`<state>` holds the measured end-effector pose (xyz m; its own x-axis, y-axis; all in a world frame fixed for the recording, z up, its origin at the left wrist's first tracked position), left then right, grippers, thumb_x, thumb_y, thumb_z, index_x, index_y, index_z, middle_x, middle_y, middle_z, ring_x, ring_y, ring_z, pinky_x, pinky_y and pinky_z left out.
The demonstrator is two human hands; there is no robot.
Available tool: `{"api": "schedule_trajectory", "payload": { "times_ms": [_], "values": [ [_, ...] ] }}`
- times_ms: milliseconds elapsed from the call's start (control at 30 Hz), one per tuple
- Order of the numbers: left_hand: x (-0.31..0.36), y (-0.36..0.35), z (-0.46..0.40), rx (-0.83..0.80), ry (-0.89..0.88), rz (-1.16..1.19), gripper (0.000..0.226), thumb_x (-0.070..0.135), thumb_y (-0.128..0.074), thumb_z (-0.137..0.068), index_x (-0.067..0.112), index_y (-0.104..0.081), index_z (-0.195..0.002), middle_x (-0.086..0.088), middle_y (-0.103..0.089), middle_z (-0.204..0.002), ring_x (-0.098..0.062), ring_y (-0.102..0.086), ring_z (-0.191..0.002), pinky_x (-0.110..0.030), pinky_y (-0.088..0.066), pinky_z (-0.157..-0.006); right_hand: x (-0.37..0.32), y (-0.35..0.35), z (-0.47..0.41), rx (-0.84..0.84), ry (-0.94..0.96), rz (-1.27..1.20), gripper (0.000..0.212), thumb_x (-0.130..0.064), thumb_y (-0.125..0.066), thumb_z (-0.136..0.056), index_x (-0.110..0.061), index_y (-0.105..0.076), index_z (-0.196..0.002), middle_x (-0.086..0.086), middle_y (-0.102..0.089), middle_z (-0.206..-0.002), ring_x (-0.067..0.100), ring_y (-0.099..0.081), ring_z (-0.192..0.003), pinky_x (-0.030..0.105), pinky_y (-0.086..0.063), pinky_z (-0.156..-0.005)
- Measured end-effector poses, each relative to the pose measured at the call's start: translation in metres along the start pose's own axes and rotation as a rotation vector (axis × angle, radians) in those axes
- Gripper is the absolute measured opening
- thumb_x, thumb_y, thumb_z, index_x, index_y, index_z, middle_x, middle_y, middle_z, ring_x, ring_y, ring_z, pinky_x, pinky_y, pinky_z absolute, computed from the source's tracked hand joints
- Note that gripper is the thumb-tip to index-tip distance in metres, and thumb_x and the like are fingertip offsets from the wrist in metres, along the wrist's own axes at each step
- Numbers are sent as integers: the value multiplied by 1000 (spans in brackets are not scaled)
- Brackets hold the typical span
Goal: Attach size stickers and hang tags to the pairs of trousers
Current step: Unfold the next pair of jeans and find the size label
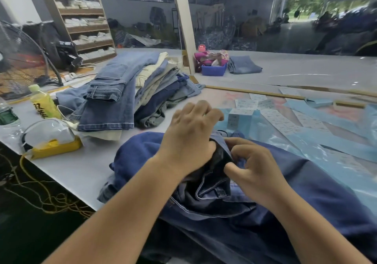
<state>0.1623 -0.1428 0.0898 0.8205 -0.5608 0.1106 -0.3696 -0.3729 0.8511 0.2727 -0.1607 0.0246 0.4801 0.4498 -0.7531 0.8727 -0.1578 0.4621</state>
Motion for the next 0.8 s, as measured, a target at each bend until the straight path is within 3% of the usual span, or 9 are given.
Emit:
{"api": "schedule_trajectory", "payload": {
  "times_ms": [67,100,200,300,367,467,667,733,800],
  "values": [
    [-1,-17,-12,-158,-47,90,37,11,-58,-83,27,-67,-116,8,-60,-119,-18,-48,-114,-39,-37,-101,11,-3,0,-70,-82,-149,14,2,-57,-69,9,-47,-63,24,-62,-78,16,-53,-70,39,-39,-63],
    [-4,-27,-16,-249,-46,145,35,11,-57,-85,29,-70,-111,8,-65,-116,-17,-53,-111,-37,-40,-99,18,-6,2,-98,-131,-241,17,-3,-55,-70,14,-50,-69,27,-56,-70,17,-46,-68,39,-34,-61],
    [-19,-53,-24,-459,40,321,31,7,-57,-86,29,-74,-101,10,-70,-96,-9,-60,-91,-25,-46,-81,39,-10,4,-136,-277,-388,17,0,-53,-75,15,-58,-79,14,-54,-69,21,-46,-69,37,-33,-64],
    [-26,-73,-29,-553,74,407,25,8,-60,-88,28,-73,-93,12,-68,-82,-2,-59,-78,-15,-46,-74,52,-11,5,-151,-375,-510,17,10,-56,-81,3,-65,-69,15,-59,-68,21,-53,-63,31,-40,-60],
    [-29,-84,-31,-571,110,485,16,11,-65,-89,24,-73,-90,12,-67,-76,2,-57,-69,-10,-44,-69,58,-14,7,-186,-438,-646,12,1,-63,-75,-6,-67,-66,16,-58,-65,22,-53,-58,29,-41,-57],
    [-33,-96,-28,-635,174,591,12,16,-68,-89,26,-72,-83,13,-68,-71,1,-58,-66,-13,-46,-69,68,-17,11,-228,-506,-810,11,-3,-61,-66,3,-64,-76,21,-57,-74,27,-53,-62,33,-43,-63],
    [-20,-100,-9,-847,275,883,22,22,-66,-93,23,-75,-73,3,-72,-76,-9,-64,-69,-19,-50,-70,69,-14,11,-137,-504,-841,6,-5,-61,-66,0,-61,-66,14,-53,-61,22,-51,-53,25,-45,-51],
    [-16,-98,-10,-831,255,803,32,32,-65,-93,30,-74,-63,13,-68,-65,1,-60,-60,-11,-45,-64,70,-11,8,-88,-455,-754,26,-6,-63,-77,-13,-57,-52,4,-47,-51,13,-43,-47,22,-38,-48],
    [-15,-98,-10,-786,256,719,34,43,-63,-92,34,-73,-61,18,-66,-60,4,-57,-55,-13,-43,-60,71,-13,5,-60,-415,-622,43,-6,-61,-87,-19,-50,-47,-1,-40,-49,11,-36,-48,24,-31,-50]
  ]
}}
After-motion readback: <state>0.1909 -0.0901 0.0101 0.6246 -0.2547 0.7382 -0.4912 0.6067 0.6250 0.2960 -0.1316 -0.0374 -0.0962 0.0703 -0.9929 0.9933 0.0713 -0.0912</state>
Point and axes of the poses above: each hand's wrist, its own z-axis away from the middle knuckle, its own y-axis out of the back of the hand, x = y × z, the point moved 9 cm from there along -z, towards the middle knuckle
